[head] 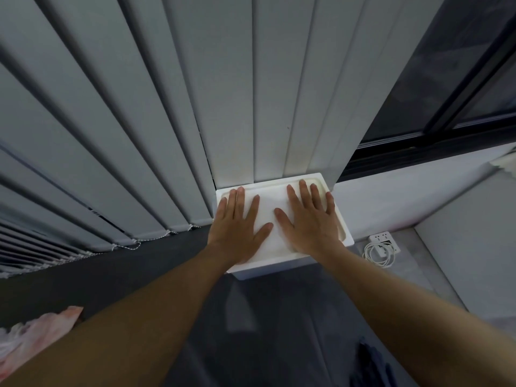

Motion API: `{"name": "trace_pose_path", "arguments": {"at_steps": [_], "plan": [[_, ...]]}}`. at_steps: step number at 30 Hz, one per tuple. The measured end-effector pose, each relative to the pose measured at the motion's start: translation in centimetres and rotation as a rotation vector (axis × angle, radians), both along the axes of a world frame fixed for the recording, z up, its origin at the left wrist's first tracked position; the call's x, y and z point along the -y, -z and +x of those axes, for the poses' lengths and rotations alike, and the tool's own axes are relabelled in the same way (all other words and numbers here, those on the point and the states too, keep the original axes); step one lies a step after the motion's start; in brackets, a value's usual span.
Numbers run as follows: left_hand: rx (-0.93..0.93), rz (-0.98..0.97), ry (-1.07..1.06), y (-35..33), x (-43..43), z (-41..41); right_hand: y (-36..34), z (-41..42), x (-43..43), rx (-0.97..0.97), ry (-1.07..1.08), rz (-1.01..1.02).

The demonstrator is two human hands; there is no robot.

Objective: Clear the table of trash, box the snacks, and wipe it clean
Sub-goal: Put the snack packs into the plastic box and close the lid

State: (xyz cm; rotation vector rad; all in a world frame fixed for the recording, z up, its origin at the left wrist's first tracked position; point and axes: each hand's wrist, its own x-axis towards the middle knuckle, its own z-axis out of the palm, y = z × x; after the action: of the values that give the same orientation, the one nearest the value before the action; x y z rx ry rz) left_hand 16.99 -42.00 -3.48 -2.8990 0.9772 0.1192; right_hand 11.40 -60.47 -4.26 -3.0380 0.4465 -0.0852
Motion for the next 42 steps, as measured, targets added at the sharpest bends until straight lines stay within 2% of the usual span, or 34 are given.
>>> {"name": "trace_pose_path", "arguments": {"at_steps": [3,8,11,31,42], "plan": [[0.020,-0.095,-0.003,0.2,0.2,-0.1,0.2,0.0,0.1,0.021,0.044,0.012],[0.062,-0.083,-0.035,1.0,0.5,-0.2,0.4,0.1,0.2,0.058,0.047,0.046],[0.078,-0.117,-0.018,1.0,0.6,0.0,0.6,0.2,0.1,0.015,0.012,0.053],[-0.044,-0.022,0.019,0.8,0.6,1.2,0.4,0.6,0.2,-0.121,-0.022,0.047],[-0.014,0.023,0.098,0.8,-0.2,1.2,0.0,-1.4,-1.5,-0.111,-0.033,0.047]]}}
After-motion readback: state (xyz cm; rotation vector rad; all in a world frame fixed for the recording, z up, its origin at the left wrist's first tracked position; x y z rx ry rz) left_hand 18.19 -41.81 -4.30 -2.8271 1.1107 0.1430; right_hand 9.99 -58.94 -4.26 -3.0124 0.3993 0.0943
